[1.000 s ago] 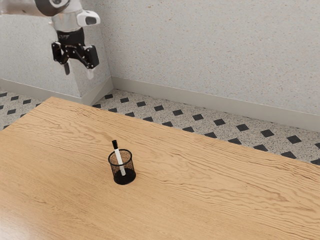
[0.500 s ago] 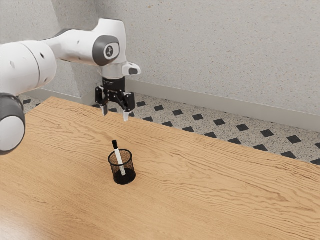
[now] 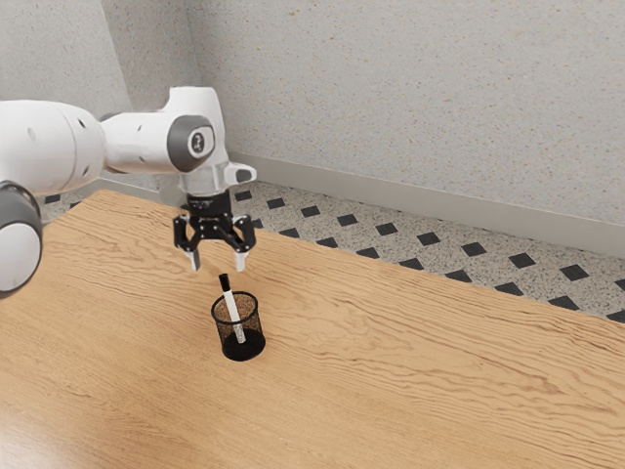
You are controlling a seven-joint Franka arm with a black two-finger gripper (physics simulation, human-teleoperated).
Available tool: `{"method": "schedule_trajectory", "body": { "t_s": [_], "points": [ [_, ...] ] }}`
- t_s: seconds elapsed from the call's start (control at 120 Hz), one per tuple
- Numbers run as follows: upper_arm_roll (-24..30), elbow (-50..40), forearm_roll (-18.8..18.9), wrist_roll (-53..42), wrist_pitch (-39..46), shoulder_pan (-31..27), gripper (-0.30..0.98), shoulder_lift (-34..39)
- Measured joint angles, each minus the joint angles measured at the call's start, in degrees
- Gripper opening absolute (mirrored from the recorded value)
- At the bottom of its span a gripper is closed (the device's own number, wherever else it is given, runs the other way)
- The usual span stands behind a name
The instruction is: Take the marker out of the pen holder and place it to the left of the pen holder.
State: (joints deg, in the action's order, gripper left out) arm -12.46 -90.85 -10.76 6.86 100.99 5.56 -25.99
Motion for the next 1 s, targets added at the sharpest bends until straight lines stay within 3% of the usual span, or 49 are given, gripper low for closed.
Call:
{"method": "schedule_trajectory", "body": {
  "t_s": [0.258, 0.8, 1.0],
  "points": [
    [-0.11, -6.6, -0.75, 2.82, 3.98, 1.65, 0.67, 4.23],
    [-0.02, -7.73, -0.75, 5.92, 6.32, 2.35, 0.63, 3.69],
    [-0.02, -8.23, -0.69, 6.48, 6.42, 2.26, 0.48, 4.04]
  ]
}}
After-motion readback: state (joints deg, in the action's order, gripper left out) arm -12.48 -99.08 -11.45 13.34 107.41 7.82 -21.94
